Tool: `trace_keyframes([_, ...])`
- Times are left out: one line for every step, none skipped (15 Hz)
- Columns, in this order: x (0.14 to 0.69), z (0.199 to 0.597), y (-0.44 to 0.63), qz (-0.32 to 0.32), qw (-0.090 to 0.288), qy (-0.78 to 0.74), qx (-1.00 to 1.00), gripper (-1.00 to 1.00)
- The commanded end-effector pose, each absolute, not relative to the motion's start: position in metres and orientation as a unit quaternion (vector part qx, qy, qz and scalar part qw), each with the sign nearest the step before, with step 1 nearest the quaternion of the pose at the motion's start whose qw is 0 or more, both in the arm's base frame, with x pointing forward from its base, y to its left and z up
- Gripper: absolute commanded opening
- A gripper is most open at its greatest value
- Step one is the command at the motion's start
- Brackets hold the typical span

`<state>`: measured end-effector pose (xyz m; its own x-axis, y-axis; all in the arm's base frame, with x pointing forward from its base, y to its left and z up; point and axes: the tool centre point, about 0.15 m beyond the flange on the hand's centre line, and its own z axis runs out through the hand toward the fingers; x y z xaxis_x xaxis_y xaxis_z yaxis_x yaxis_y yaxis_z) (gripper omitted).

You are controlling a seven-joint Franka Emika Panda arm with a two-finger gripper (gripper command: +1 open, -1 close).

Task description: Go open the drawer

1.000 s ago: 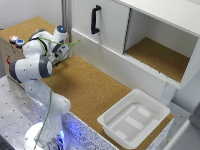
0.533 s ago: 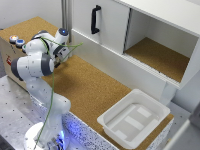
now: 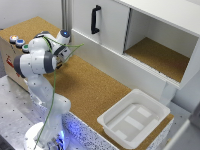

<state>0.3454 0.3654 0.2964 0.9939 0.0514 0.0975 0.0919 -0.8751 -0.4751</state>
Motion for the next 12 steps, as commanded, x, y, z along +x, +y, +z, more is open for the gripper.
trace_keyframes([0.357,0.289,0.373,-0.028,0.279,-0.053,-0.958,-1.0])
trace_keyframes([0.355,0.291,0.37,-0.029,0.276,-0.052,-0.959,-1.0])
trace_keyframes([0.353,0.291,0.368,-0.029,0.273,-0.05,-0.96,-1.0])
trace_keyframes([0.352,0.29,0.365,-0.028,0.273,-0.048,-0.96,-1.0])
trace_keyframes([0.35,0.29,0.363,-0.028,0.273,-0.046,-0.96,-1.0])
trace_keyframes([0.349,0.289,0.36,-0.029,0.274,-0.042,-0.96,-1.0])
trace_keyframes([0.348,0.287,0.358,-0.028,0.275,-0.038,-0.96,-1.0])
trace_keyframes([0.348,0.286,0.356,-0.028,0.278,-0.037,-0.96,-1.0])
trace_keyframes([0.347,0.285,0.351,-0.03,0.278,-0.032,-0.96,-1.0])
trace_keyframes([0.346,0.286,0.346,-0.032,0.277,-0.029,-0.96,-1.0])
trace_keyframes([0.344,0.286,0.34,-0.033,0.276,-0.028,-0.96,-1.0])
trace_keyframes([0.343,0.285,0.333,-0.033,0.274,-0.024,-0.961,-1.0])
